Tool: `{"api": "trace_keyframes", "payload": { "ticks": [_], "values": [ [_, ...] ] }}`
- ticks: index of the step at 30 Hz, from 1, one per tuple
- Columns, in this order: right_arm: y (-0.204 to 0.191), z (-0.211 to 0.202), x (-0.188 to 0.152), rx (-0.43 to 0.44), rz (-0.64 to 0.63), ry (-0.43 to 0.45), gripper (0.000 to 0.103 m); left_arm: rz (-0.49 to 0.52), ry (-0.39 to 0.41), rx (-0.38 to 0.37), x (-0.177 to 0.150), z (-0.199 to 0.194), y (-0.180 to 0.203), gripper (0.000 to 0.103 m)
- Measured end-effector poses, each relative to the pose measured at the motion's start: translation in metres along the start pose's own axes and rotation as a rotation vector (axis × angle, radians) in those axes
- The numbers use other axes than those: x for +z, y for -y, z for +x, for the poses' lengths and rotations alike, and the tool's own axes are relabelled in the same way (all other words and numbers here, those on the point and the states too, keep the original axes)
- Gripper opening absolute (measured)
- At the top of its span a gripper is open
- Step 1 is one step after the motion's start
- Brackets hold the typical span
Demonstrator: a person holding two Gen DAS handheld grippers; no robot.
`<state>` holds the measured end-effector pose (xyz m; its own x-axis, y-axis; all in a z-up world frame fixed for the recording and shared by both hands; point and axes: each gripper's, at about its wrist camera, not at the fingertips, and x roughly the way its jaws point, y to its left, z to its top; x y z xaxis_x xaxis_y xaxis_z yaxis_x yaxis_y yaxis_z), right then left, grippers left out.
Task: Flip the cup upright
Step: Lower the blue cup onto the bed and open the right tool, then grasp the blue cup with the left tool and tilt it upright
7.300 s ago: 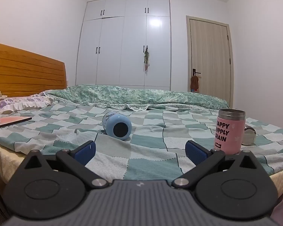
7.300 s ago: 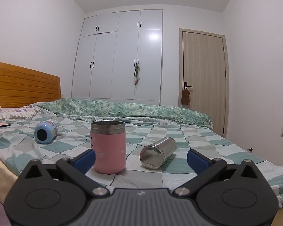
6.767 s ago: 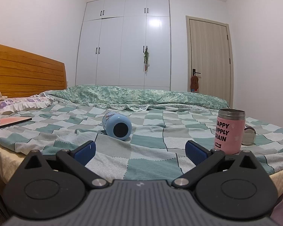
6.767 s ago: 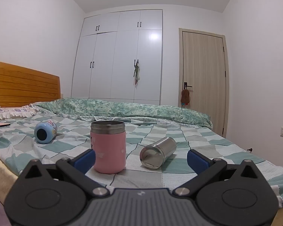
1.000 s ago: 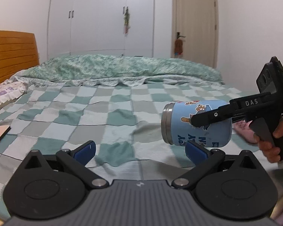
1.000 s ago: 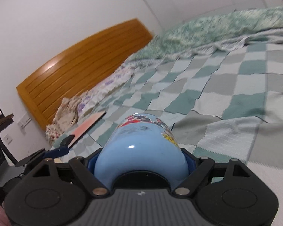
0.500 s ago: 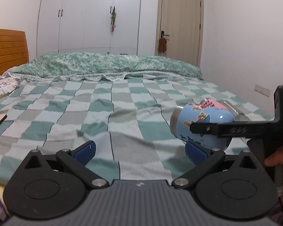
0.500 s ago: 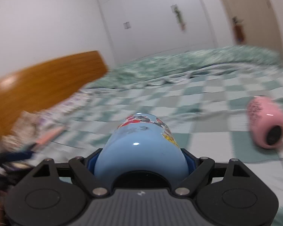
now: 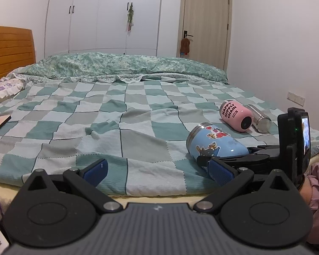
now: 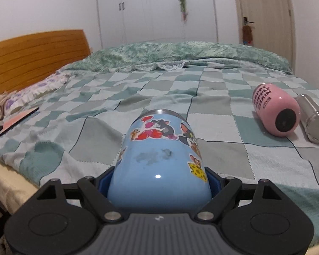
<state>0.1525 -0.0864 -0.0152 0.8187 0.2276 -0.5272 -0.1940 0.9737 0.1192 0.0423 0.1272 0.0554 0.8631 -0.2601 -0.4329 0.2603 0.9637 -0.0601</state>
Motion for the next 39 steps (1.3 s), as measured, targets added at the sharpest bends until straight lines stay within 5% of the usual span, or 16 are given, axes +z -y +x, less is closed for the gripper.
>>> {"api": "trace_keyframes", "payload": {
  "ticks": [2,7,13,24,32,39],
  "values": [
    [0.004,-0.004,0.006,0.055,0.001,-0.020,0.103,-0.011,-0.002,0.006,0.001,0.000,0.003,0.103],
    [0.041,-0.042,0.024,0.197,-0.021,0.022,0.103,-0.030,-0.004,0.037,0.008,0.002,0.022,0.103],
    [0.111,-0.062,0.050,0.237,-0.040,0.039,0.103,-0.055,-0.037,0.054,0.023,0.030,0.066,0.103],
    [0.189,-0.042,0.053,0.253,-0.149,-0.002,0.103,-0.138,-0.235,0.166,0.051,0.105,0.136,0.103],
    [0.211,-0.035,0.056,0.265,-0.157,0.032,0.103,-0.133,-0.380,0.265,0.073,0.154,0.147,0.103],
    [0.219,-0.027,0.059,0.257,-0.151,0.030,0.103,-0.167,-0.535,0.277,0.077,0.191,0.140,0.103]
  ]
}}
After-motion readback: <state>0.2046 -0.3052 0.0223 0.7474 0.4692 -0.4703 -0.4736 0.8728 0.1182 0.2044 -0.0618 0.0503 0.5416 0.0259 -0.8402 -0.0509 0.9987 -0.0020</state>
